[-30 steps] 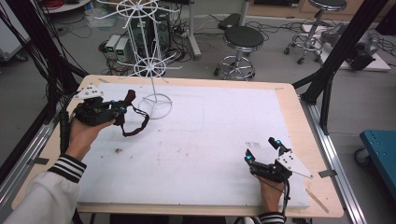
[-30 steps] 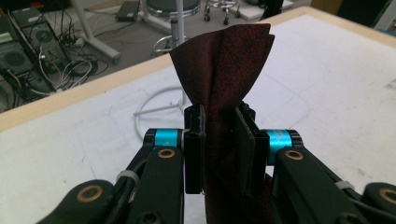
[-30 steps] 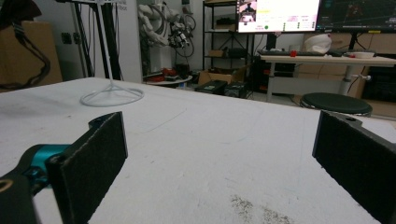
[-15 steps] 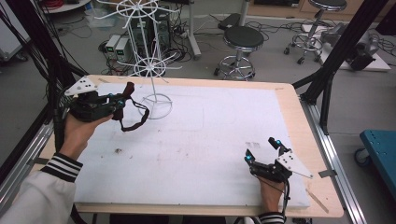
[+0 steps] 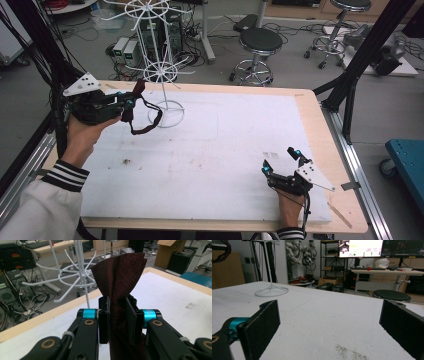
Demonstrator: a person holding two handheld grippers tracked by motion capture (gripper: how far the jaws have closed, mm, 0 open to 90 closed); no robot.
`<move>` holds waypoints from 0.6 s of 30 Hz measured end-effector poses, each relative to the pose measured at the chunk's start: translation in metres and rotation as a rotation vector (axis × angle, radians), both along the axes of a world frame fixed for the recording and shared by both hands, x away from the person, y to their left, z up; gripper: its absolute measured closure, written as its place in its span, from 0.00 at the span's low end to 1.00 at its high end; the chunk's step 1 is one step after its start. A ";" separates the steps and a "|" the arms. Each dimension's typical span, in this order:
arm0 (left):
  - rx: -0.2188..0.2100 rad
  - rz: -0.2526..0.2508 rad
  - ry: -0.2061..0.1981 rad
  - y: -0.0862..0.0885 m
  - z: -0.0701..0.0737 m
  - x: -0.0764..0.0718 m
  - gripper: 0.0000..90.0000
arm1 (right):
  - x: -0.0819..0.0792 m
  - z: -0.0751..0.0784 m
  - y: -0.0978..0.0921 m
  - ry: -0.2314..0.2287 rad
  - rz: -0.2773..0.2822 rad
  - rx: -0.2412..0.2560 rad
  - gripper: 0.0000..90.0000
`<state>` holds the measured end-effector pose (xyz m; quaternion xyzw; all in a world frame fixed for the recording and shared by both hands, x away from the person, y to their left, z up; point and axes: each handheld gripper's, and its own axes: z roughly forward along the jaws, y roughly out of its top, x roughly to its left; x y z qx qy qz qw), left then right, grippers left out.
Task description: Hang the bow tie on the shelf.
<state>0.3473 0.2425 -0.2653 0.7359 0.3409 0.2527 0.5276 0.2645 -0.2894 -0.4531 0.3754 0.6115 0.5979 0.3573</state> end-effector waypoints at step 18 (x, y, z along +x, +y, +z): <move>-0.030 0.009 -0.019 -0.021 0.013 0.023 0.83 | 0.000 0.000 0.000 0.007 -0.001 0.005 0.03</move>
